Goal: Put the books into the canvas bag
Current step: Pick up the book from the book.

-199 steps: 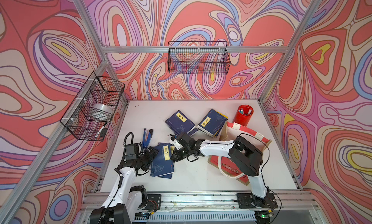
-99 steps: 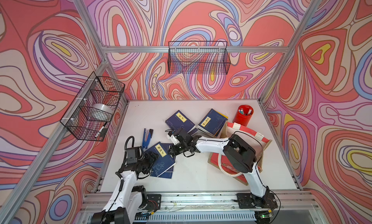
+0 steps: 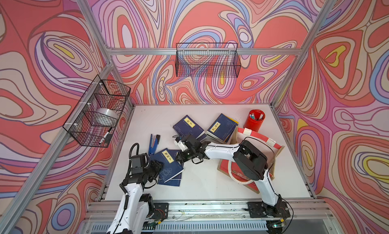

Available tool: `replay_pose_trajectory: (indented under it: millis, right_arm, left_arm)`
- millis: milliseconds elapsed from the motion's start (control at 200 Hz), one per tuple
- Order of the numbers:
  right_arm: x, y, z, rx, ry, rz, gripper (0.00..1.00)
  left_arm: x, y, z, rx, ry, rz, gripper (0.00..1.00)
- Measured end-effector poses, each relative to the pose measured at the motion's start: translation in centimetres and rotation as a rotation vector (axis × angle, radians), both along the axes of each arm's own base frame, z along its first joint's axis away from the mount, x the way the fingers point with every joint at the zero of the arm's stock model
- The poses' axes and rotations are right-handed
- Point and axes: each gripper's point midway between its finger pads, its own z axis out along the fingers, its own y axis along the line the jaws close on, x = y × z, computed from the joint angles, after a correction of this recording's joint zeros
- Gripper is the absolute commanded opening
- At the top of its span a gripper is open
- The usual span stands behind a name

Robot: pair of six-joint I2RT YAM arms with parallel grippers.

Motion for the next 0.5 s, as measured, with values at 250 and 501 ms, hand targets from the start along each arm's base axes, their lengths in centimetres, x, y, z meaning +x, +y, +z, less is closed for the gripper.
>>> replay_pose_trajectory:
  millis: [250,501]
  right_arm:
    - [-0.1,0.0,0.0,0.002,0.004,0.010,0.00]
    - [-0.8,0.2,0.4,-0.001,0.014,0.049,0.00]
  left_arm:
    - [0.7,-0.1,0.6,-0.005,-0.040,-0.004,0.15]
    - [1.8,0.1,3.6,0.021,-0.135,-0.018,0.00]
